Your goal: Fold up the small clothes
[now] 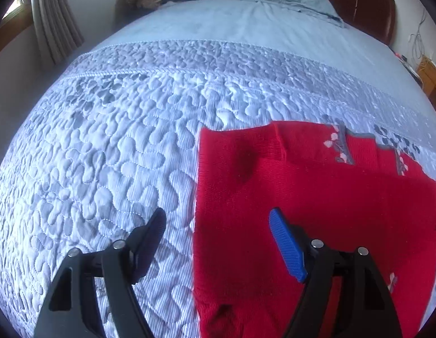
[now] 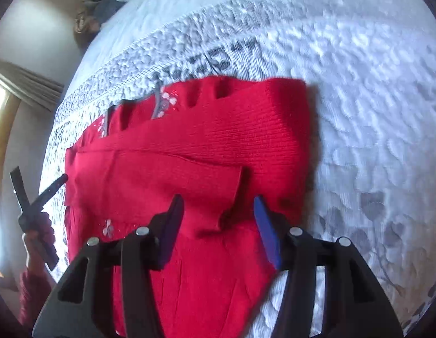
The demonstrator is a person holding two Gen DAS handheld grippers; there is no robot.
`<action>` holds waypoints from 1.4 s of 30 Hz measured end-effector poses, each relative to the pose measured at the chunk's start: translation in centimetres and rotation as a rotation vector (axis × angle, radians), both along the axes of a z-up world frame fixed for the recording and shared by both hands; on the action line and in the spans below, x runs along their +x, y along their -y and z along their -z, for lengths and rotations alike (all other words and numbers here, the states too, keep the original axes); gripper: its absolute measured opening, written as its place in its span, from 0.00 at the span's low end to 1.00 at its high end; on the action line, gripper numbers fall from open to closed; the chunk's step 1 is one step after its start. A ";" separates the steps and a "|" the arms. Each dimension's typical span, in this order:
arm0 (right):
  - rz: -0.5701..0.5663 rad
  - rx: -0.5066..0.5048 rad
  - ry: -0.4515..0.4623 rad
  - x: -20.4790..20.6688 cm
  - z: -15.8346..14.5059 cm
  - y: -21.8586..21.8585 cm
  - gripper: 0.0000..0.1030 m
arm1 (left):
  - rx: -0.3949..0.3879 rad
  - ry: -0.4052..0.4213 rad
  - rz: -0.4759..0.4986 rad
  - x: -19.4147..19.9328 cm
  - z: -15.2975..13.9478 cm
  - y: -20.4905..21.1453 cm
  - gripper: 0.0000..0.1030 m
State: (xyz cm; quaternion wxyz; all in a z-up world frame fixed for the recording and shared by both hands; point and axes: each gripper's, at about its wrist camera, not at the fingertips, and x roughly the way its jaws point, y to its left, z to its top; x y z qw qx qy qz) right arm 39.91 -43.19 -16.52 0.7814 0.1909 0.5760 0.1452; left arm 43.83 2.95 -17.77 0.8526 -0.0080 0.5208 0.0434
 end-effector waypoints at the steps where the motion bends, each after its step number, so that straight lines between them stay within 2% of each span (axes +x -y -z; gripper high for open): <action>1: 0.003 0.009 -0.026 0.4 0.7 0.0 0.50 | 0.005 -0.012 -0.004 0.3 0.4 0.0 0.74; 3: 0.009 0.044 -0.042 0.9 1.5 -0.2 0.49 | 0.003 -0.029 -0.009 0.7 1.2 0.1 0.74; 5: 0.014 0.083 -0.032 1.4 1.7 0.0 0.42 | -0.012 -0.042 -0.024 0.9 1.9 0.0 0.74; 6: 0.013 0.096 -0.031 1.7 1.6 0.0 0.28 | -0.018 -0.043 -0.030 0.9 2.1 0.0 0.74; 7: 0.006 0.097 -0.031 2.0 1.6 -0.3 0.09 | -0.022 -0.042 -0.037 1.0 2.3 -0.1 0.76; 8: -0.009 0.094 -0.030 2.3 1.5 -0.5 0.06 | -0.023 -0.039 -0.041 1.0 2.4 -0.1 0.77; 9: -0.021 0.091 -0.021 2.5 1.2 -0.7 0.06 | -0.022 -0.037 -0.044 0.9 2.4 -0.1 0.77; 11: -0.038 0.059 0.062 2.5 -0.6 -1.2 0.05 | -0.015 -0.010 -0.055 0.7 1.9 -0.1 0.77; 14: -0.026 0.061 0.149 2.5 -2.5 -0.8 0.05 | 0.017 0.108 -0.086 0.0 0.2 -0.1 0.76; 15: -0.010 0.057 0.157 2.7 -2.6 -0.5 0.06 | 0.026 0.111 -0.085 0.1 0.1 0.1 0.76; 17: 0.016 0.032 0.116 3.6 -1.5 -0.3 0.08 | 0.043 0.061 -0.080 0.8 0.9 0.4 0.76; 19: 0.022 -0.004 0.045 4.2 0.3 -0.3 0.19 | 0.084 0.022 -0.077 1.1 2.2 0.8 0.77; 21: 0.041 -0.035 0.005 4.0 1.5 -0.1 0.23 | 0.102 0.029 -0.075 1.0 2.7 1.1 0.77; 22: 0.048 0.010 0.012 3.6 1.7 0.3 0.27 | 0.103 0.031 -0.076 0.9 2.6 1.1 0.77; 25: 0.053 0.084 0.030 1.7 1.5 1.3 0.48 | 0.070 0.026 -0.080 0.3 2.0 0.9 0.76; 27: 0.026 0.105 0.031 0.7 1.5 1.4 0.49 | 0.052 0.041 -0.076 -0.7 1.4 0.8 0.76; 30: -0.026 0.113 0.033 -0.5 1.8 0.7 0.49 | 0.042 0.039 -0.059 -1.5 1.3 1.3 0.76; 32: -0.043 0.083 0.045 -0.6 1.8 0.1 0.34 | 0.040 0.023 -0.053 -1.8 1.8 1.7 0.76; 33: -0.050 0.071 0.047 -0.5 1.7 -0.2 0.16 | 0.046 0.018 -0.053 -1.9 2.0 1.8 0.76; 34: -0.054 0.085 0.049 -0.6 1.6 -0.2 0.07 | 0.050 0.020 -0.055 -1.9 2.2 1.9 0.76; 36: -0.057 0.132 0.067 -1.0 0.8 -0.1 0.06 | 0.043 0.017 -0.058 -1.9 2.3 1.8 0.76; 39: -0.060 0.113 0.085 -2.0 -0.3 0.0 0.06 | 0.050 0.011 -0.040 -1.9 2.5 1.8 0.77; 42: -0.052 0.078 0.045 -2.8 0.4 0.2 0.06 | 0.072 0.009 -0.017 -1.8 2.9 2.0 0.77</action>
